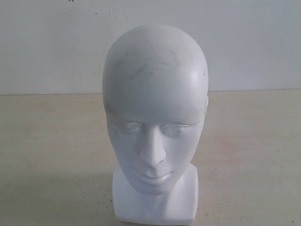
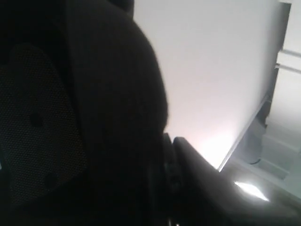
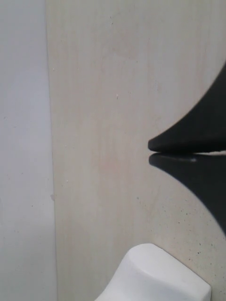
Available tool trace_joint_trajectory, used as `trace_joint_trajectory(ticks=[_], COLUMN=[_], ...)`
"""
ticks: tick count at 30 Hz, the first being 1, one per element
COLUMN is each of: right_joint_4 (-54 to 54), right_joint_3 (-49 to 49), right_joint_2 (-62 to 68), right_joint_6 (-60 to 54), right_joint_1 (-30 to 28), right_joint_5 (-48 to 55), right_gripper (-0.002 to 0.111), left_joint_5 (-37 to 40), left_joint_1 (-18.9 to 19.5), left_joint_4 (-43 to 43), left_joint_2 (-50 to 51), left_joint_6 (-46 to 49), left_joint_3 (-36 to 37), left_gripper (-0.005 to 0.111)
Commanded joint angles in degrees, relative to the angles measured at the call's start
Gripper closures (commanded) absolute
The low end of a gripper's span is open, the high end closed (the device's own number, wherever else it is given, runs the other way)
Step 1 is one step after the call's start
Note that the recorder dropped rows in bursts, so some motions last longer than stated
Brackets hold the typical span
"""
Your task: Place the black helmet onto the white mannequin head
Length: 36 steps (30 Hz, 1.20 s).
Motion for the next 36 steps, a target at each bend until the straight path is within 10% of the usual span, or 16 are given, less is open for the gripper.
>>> trace_joint_trajectory(ticks=[1, 21, 36], right_joint_4=[0.15, 0.15, 0.15], right_joint_3=[0.00, 0.00, 0.00], right_joint_2=[-0.26, -0.26, -0.26], right_joint_6=[-0.30, -0.30, -0.30], right_joint_1=[-0.37, -0.37, -0.37], right_joint_5=[-0.60, -0.60, -0.59], right_gripper=[0.109, 0.109, 0.109], left_joint_5=[-13.02, -60.54, -60.54], left_joint_1=[-0.16, -0.16, -0.16], left_joint_4=[-13.40, -25.61, -15.99], left_joint_2=[1.11, 26.34, 46.56], left_joint_6=[10.40, -3.69, -15.17], left_joint_3=[-1.28, -1.50, -22.35], left_gripper=[0.102, 0.102, 0.102])
